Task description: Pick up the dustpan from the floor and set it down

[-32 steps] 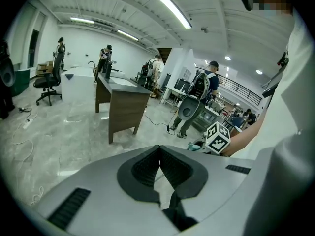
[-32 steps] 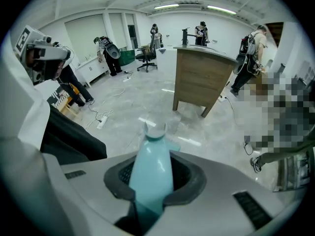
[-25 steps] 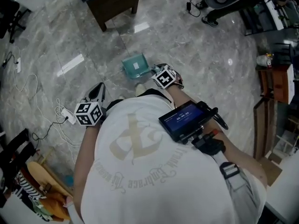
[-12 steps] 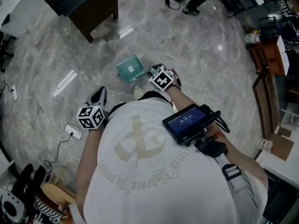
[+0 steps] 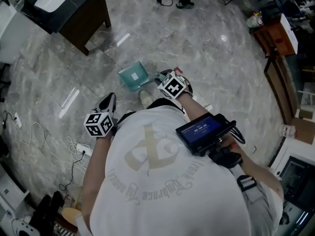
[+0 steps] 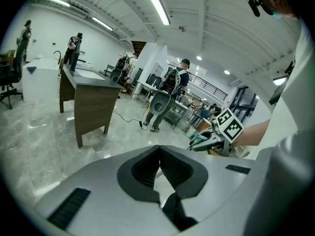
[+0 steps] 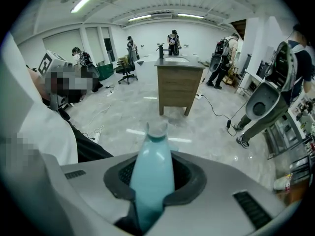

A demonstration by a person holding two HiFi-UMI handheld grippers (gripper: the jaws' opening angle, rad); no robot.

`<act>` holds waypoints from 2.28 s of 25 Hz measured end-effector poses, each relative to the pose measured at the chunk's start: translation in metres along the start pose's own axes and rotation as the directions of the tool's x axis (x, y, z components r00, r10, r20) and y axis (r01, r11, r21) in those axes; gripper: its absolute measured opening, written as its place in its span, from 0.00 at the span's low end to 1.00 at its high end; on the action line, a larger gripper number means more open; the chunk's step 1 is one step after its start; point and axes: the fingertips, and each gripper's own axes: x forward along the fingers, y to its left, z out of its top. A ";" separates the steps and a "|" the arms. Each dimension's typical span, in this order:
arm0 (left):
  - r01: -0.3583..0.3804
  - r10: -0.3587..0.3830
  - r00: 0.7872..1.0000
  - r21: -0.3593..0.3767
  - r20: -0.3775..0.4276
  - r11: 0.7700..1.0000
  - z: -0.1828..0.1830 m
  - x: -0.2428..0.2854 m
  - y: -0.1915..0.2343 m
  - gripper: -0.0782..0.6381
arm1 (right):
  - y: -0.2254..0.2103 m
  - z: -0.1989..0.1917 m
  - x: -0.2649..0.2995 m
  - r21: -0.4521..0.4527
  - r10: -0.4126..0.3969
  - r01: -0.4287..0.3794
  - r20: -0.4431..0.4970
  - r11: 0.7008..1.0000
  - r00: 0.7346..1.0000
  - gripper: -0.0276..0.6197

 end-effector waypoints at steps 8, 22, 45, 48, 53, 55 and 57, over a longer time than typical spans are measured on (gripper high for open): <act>0.074 -0.072 0.997 0.058 -0.041 0.996 0.006 0.015 -0.019 0.13 | -0.008 -0.004 -0.027 0.068 -0.034 0.032 0.026 0.997 0.999 0.19; 0.199 -0.188 0.979 0.206 -0.074 0.958 0.018 0.037 -0.078 0.13 | -0.008 -0.031 -0.096 0.134 -0.107 0.095 0.086 0.986 0.991 0.19; 0.242 -0.223 0.967 0.183 -0.120 0.953 -0.035 0.000 -0.102 0.13 | 0.039 -0.082 -0.132 0.215 -0.157 0.141 0.061 0.966 0.986 0.19; 0.237 -0.219 0.968 0.171 -0.119 0.956 -0.038 -0.005 -0.098 0.13 | 0.043 -0.085 -0.129 0.226 -0.162 0.145 0.057 0.963 0.985 0.19; 0.242 -0.224 0.967 0.154 -0.124 0.958 -0.043 -0.007 -0.095 0.13 | 0.044 -0.084 -0.127 0.241 -0.177 0.158 0.059 0.958 0.983 0.19; 0.238 -0.221 0.967 0.146 -0.124 0.960 -0.046 -0.007 -0.093 0.13 | 0.044 -0.086 -0.125 0.255 -0.180 0.161 0.051 0.954 0.982 0.19; 0.233 -0.218 0.969 0.137 -0.120 0.963 -0.048 -0.010 -0.093 0.13 | 0.042 -0.089 -0.124 0.246 -0.186 0.170 0.044 0.954 0.982 0.19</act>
